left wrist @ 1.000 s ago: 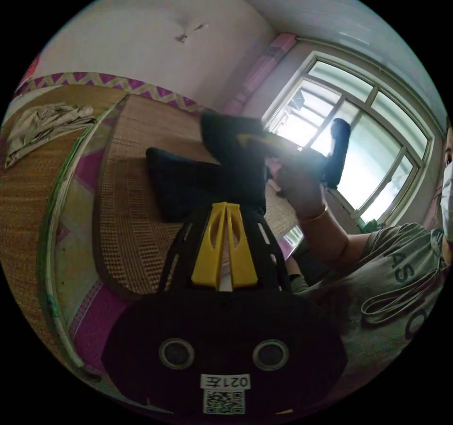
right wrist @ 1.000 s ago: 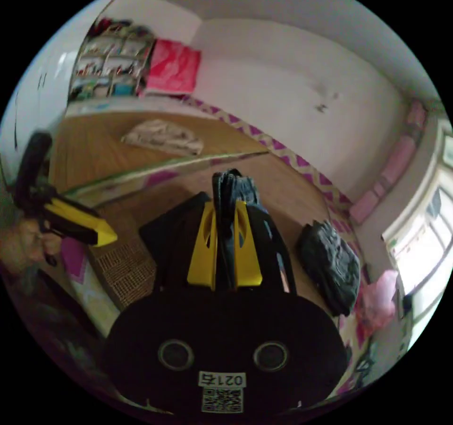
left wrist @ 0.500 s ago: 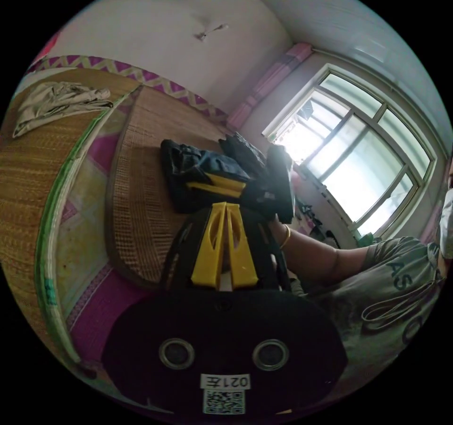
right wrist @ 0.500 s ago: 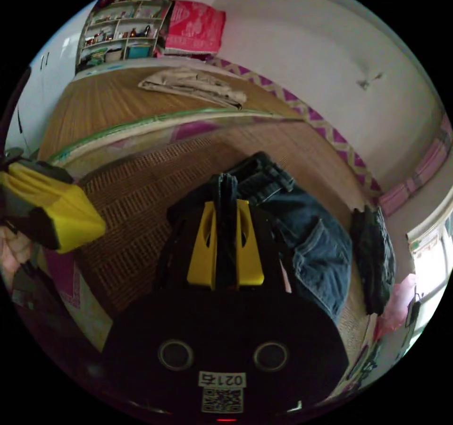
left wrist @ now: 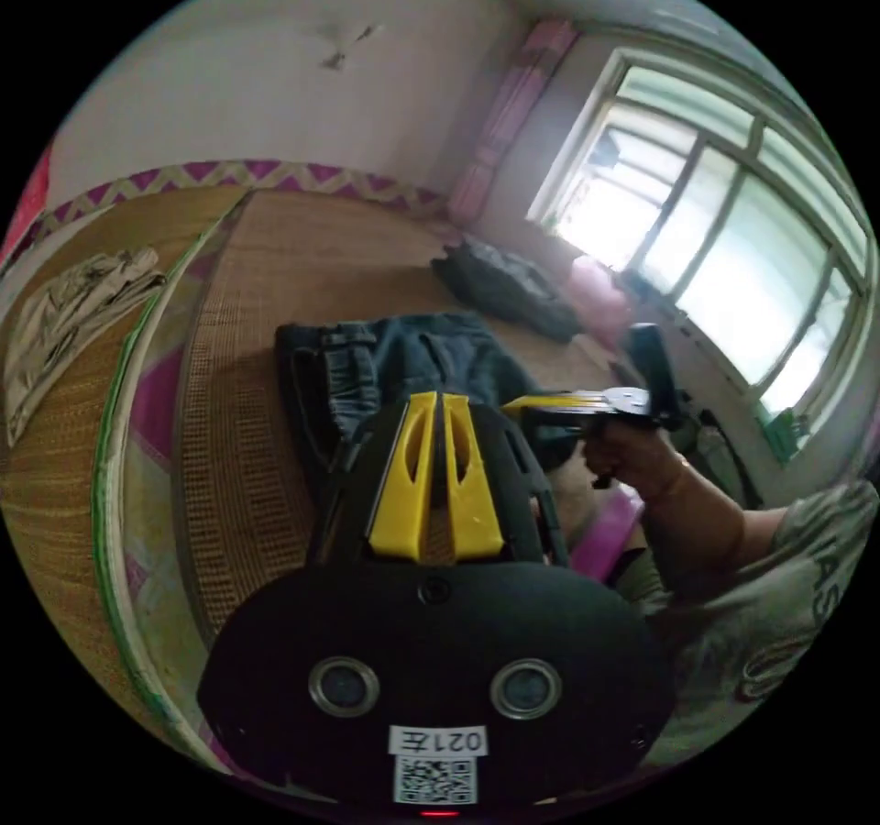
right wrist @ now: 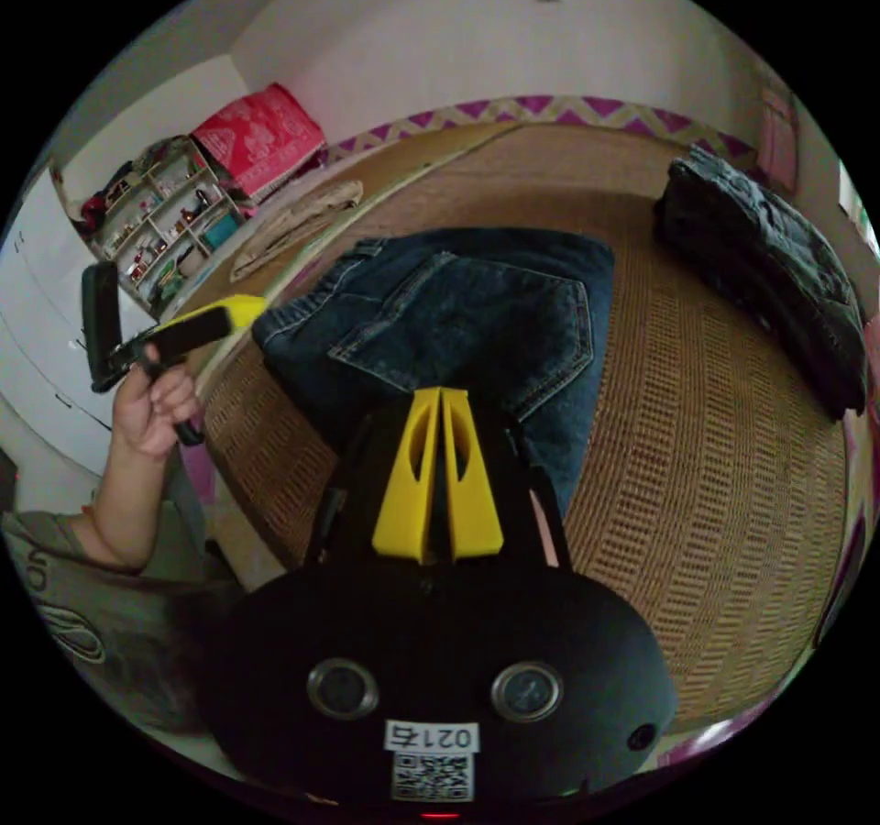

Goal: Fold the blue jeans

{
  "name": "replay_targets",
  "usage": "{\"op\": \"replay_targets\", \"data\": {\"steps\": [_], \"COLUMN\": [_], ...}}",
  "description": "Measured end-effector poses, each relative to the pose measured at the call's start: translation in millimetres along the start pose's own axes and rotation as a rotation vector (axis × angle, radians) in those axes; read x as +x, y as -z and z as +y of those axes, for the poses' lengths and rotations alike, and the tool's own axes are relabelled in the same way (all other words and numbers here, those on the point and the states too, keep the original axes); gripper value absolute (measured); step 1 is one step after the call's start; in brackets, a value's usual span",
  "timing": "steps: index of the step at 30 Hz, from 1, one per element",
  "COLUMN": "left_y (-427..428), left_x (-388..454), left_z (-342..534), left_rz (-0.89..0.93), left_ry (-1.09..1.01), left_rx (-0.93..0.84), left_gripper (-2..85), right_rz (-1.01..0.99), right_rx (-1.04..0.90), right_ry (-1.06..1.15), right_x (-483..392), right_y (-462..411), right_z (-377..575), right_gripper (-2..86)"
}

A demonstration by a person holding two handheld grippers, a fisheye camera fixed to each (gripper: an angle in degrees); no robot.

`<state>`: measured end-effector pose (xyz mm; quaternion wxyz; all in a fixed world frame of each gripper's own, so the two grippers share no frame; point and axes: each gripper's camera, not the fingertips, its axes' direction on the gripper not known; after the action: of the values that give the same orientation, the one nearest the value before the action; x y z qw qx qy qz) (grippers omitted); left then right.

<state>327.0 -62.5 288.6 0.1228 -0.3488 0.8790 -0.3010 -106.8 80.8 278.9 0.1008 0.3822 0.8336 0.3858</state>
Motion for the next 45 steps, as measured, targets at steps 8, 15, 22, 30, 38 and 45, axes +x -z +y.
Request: {"op": "replay_targets", "data": {"steps": [8,15,22,30,38,45], "left_y": [11.8,26.9,10.5,41.1,220.3,356.8], "left_x": [-67.0,-164.0,-195.6,-219.4,-310.6,-436.6], "left_z": [-3.1,-22.8,-62.7,-81.4,-113.9,-137.5], "left_rz": [0.002,0.166,0.256,0.26,0.267,-0.001], "left_ry": [0.14,0.323,0.272,0.283,0.3,0.454], "left_rx": [0.05,-0.053,-0.223,-0.166,0.155,0.409], "left_gripper": [-0.7,11.1,15.0,6.6,6.2,6.7], "right_rz": [-0.041,-0.312,-0.441,-0.454,-0.439,-0.487], "right_rx": [0.169,0.014,-0.096,-0.119,-0.053,-0.007], "right_ry": [-0.075,-0.299,-0.343,-0.323,0.042,0.222], "right_x": [83.0,215.2,263.2,262.7,141.7,-12.6], "right_y": [32.9,-0.2,-41.9,-44.5,-10.5,-94.6], "right_z": [3.3,-20.6,-49.1,-70.2,-213.8,-399.7], "right_gripper": [6.2,12.8,11.8,6.5,6.4,6.9]}}
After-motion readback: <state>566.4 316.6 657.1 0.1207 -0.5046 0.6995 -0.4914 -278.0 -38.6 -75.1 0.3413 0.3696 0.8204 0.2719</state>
